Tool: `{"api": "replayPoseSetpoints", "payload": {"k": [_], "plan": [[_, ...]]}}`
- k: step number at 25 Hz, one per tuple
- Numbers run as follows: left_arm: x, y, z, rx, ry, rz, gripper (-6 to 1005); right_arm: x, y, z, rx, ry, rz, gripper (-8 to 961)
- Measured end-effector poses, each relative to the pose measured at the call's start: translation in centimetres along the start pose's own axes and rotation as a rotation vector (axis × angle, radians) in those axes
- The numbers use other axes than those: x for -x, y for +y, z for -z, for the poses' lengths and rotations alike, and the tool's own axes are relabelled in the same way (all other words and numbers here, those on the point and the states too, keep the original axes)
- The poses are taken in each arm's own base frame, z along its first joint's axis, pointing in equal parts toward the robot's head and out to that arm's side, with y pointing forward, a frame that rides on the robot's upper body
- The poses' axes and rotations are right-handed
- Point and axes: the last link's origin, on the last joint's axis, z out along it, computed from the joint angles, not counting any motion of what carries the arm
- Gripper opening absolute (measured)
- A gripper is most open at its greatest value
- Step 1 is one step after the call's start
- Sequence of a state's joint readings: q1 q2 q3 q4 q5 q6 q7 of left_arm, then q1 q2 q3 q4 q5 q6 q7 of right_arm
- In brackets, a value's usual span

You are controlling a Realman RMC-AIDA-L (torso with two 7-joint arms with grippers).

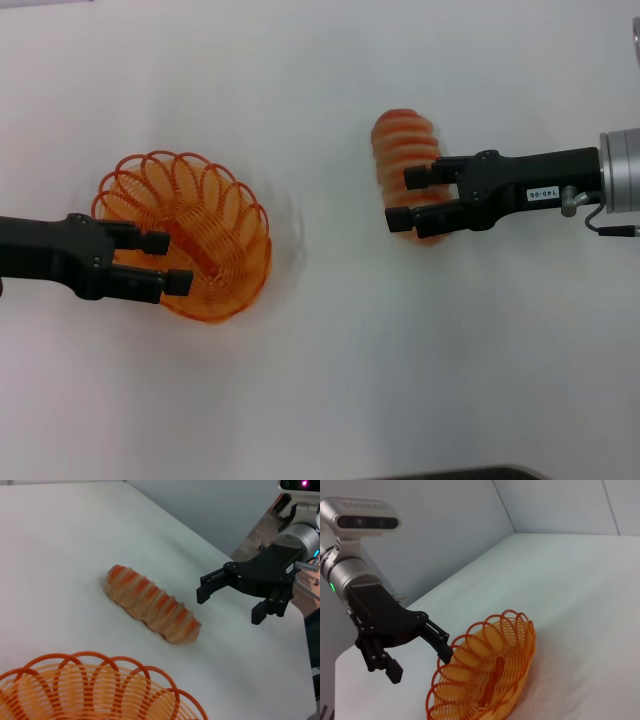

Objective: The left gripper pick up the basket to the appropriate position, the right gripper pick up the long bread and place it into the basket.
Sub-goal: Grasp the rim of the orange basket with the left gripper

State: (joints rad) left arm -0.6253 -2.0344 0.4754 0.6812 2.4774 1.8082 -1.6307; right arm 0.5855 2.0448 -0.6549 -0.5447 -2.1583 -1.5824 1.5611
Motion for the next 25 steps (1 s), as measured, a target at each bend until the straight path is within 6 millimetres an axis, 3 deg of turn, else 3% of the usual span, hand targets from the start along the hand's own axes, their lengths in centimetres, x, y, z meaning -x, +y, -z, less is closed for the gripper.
{"api": "replayPoseSetpoints", "payload": {"k": [4,8,19,25], "plan": [[-0.2,-0.1,0.1,-0.009,0.004,-0.002,841,0.0,0.0,0.0,-0.002,-0.002,0.001,940],[-1.8,-1.1,0.7,-0.084,0.008,-0.002,841,0.2,0.0,-0.1,-0.002,-0.004,0.006,940],[-10.2,-2.6,2.6,-0.317,-0.118,-0.049,840,0.3,0.1,-0.2,-0.001,-0.035,0.035,938],[-10.8,-4.1,0.9,-0.449,-0.299,-0.018,839,0.1,0.2,-0.5,-0.003,-0.035,0.042,937]]}}
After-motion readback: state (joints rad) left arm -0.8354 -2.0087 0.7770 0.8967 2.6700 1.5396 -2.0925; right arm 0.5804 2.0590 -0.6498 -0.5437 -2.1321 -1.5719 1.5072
